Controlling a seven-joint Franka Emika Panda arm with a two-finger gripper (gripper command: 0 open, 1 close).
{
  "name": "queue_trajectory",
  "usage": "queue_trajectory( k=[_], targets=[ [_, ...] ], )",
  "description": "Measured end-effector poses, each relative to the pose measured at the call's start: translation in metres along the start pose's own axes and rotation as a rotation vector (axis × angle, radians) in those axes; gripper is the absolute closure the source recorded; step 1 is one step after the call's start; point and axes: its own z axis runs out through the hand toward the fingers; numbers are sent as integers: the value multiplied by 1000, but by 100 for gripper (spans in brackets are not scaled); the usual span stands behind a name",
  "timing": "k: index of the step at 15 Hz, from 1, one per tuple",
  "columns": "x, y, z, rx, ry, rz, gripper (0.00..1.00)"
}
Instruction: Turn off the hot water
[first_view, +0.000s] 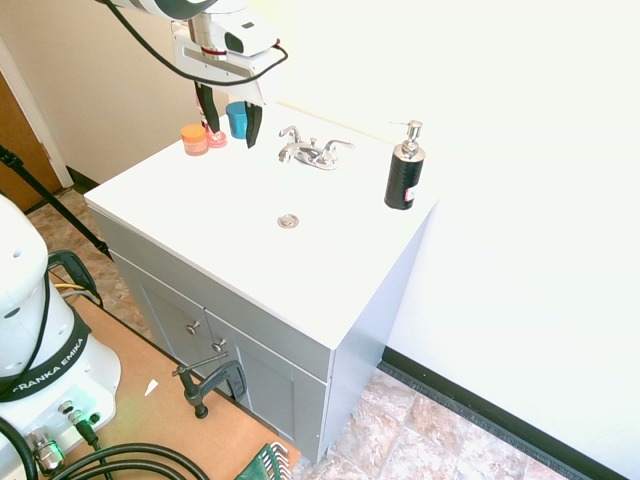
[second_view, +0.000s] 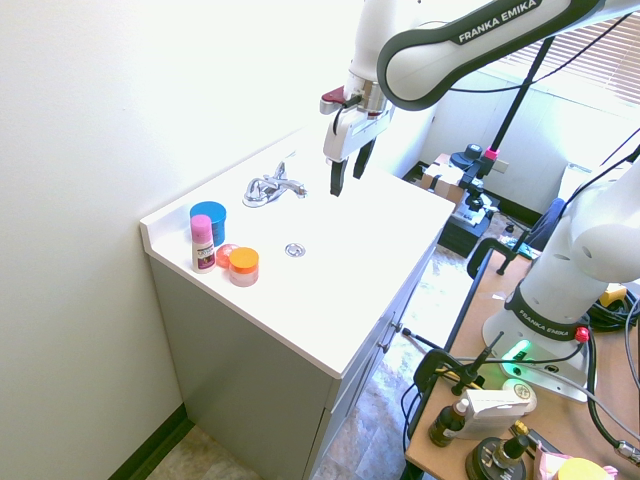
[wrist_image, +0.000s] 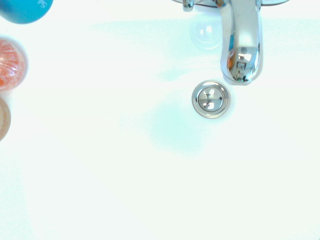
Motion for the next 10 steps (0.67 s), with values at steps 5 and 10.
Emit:
queue_trajectory(
  k=[5,10],
  targets=[
    [10,-20,4,12,97,37,0],
    [48,-68,34,3,295,123,0]
  ],
)
